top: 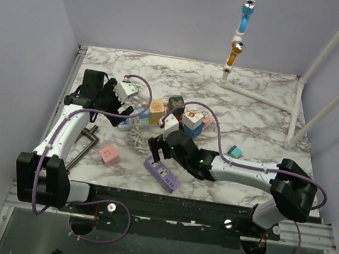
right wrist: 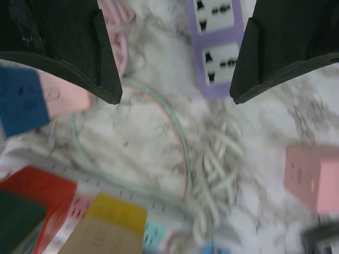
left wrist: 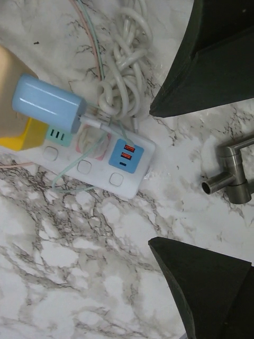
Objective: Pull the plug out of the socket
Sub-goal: Remove the plug from the socket.
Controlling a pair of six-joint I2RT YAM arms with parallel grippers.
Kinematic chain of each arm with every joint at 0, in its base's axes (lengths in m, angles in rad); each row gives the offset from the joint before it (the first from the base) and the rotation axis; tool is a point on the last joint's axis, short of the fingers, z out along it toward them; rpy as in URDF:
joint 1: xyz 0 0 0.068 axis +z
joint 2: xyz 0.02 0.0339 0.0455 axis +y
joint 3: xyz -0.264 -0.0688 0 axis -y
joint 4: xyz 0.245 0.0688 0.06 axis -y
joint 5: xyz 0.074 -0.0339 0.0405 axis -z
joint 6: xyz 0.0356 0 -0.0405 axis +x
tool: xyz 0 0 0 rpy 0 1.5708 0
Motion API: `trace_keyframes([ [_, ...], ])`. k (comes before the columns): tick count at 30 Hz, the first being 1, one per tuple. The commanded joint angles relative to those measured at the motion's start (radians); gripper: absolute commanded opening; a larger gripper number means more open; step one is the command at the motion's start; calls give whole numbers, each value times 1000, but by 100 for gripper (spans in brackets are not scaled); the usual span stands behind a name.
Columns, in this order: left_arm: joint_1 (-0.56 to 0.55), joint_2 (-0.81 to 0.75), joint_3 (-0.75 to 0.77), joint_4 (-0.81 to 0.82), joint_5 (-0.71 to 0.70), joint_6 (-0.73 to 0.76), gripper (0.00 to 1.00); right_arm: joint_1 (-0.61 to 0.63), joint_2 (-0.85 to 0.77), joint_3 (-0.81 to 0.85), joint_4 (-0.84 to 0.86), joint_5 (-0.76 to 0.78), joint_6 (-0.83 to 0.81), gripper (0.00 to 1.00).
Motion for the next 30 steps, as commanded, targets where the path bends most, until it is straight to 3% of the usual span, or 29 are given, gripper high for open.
trace_keyframes([
  [1, 112, 64, 38, -3, 80, -69, 98, -52, 105, 170, 28, 116, -55, 92],
  [6, 187, 104, 68, -52, 177, -50, 99, -124, 236, 271, 78, 77, -29, 91],
  [14, 237, 129, 63, -55, 258, -11, 99, -132, 360, 341, 149, 105, -69, 92],
  [30, 245, 89, -15, -16, 273, 60, 99, -132, 546, 335, 487, 183, -131, 91],
])
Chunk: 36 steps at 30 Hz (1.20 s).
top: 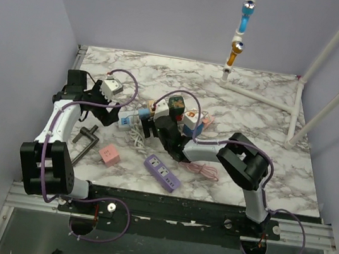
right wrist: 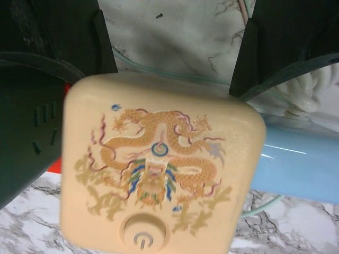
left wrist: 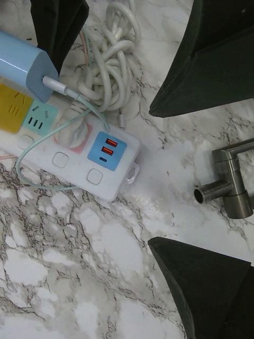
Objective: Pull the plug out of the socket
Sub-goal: Remove the plug from the socket.
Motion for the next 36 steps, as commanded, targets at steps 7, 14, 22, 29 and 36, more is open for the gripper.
trace_keyframes([
  [7, 10, -37, -34, -5, 58, 101, 99, 5, 106, 0, 234, 74, -33, 82],
  [14, 10, -22, -75, 24, 61, 199, 98, 6, 112, 5, 307, 82, -37, 75],
  [22, 10, 0, -85, 43, 67, 228, 99, 5, 142, -24, 450, 121, -62, 86],
  [29, 10, -21, -82, 26, 80, 235, 99, 5, 197, 20, 450, 104, -74, 81],
  [36, 10, -26, -81, 31, 103, 235, 99, 5, 141, -15, 441, 70, -60, 59],
])
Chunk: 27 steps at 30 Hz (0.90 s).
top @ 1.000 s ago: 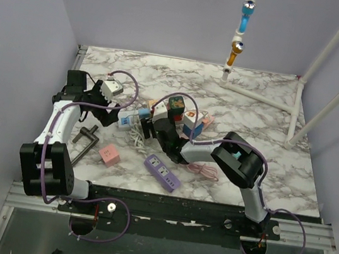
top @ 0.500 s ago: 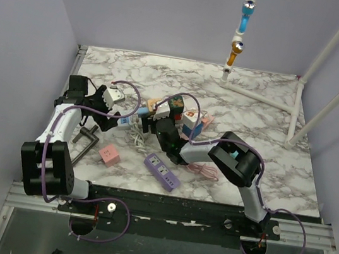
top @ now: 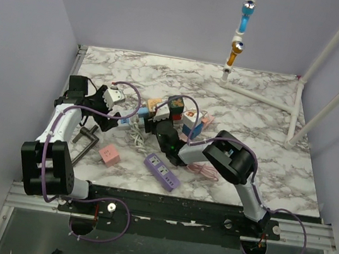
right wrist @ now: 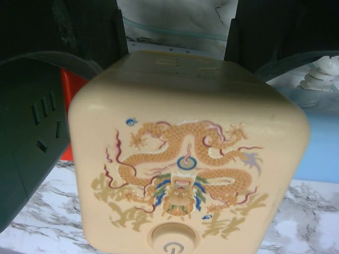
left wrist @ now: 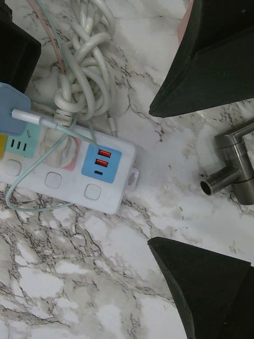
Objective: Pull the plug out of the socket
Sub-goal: Remove the plug from the socket.
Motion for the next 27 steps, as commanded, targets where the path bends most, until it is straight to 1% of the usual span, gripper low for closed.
trace_keyframes([
  [1, 8, -20, -8, 7, 69, 19, 99, 6, -51, -20, 43, -24, 17, 54],
  [3, 8, -20, -14, 19, 72, 21, 99, 6, -91, -31, 43, -38, 25, 46],
  [6, 8, -28, -23, 14, 91, 50, 98, 3, -147, -44, 50, -65, 42, 37],
  [8, 7, -37, -33, 22, 91, 61, 98, -3, -181, -52, 55, -91, 73, 34],
  [10, 7, -70, -67, 41, 103, 105, 99, -12, -210, -49, 39, -112, 111, 32],
  [13, 7, -169, -185, 79, 100, 307, 98, -19, -231, -31, -4, -140, 151, 32],
  [14, 7, -196, -213, 83, 94, 390, 98, -21, -233, -23, -27, -145, 159, 32],
  [15, 11, -215, -227, 78, 89, 436, 99, -23, -238, -17, -38, -151, 171, 32],
  [17, 32, -210, -189, 46, 100, 459, 98, -34, -248, -12, -57, -173, 201, 31],
  [19, 55, -193, -118, -30, 131, 511, 98, -45, -260, -2, -87, -190, 228, 30],
  [21, 62, -200, -87, -57, 157, 571, 99, -56, -276, 11, -120, -206, 251, 30],
  [22, 62, -209, -79, -82, 173, 615, 99, -60, -284, 18, -136, -212, 258, 30],
  [25, 61, -242, -84, -163, 216, 808, 99, -67, -306, 47, -185, -232, 273, 29],
  [27, 57, -268, -114, -172, 225, 918, 98, -69, -313, 63, -210, -245, 275, 29],
])
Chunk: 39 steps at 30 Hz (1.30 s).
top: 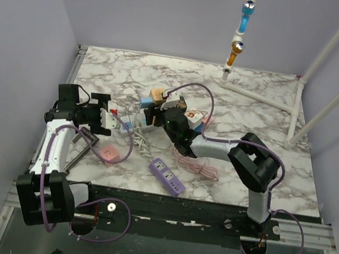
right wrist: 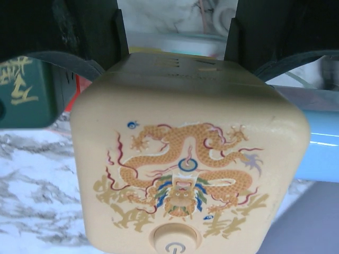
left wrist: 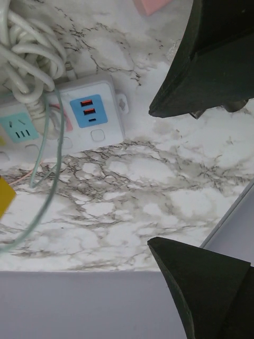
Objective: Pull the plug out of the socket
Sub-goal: Remove the plug from the socket.
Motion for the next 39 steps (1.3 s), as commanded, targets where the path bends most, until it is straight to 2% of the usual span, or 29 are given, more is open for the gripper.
trace_keyframes([
  [1, -7, -60, -42, -112, 108, 328, 99, -8, -89, 87, 42, -64, 52, 29],
  [5, -27, -55, -43, -88, 90, 237, 98, -8, -79, 74, -22, -115, 41, 43],
  [9, -28, -64, -63, -23, 87, 150, 98, -9, -98, -32, 29, -120, 67, 40],
  [17, -29, -78, -12, 4, 114, 10, 99, -8, -159, -28, 17, -138, 18, 33],
  [20, -29, -89, 51, 0, 138, -99, 99, -6, -207, -51, 4, -158, -17, 32],
  [25, -42, -114, 215, -167, 249, -298, 98, 36, -279, -112, -42, -135, -88, 31],
  [29, -89, -181, 243, -349, 317, -321, 99, 115, -348, -156, -68, -44, -168, 29],
  [31, -112, -241, 221, -365, 330, -368, 99, 156, -391, -194, -68, 3, -224, 29],
  [34, -117, -332, 197, -288, 369, -560, 98, 206, -458, -247, -91, 61, -314, 29],
  [39, -139, -406, 216, -321, 391, -573, 99, 229, -606, -312, -173, 4, -334, 32],
])
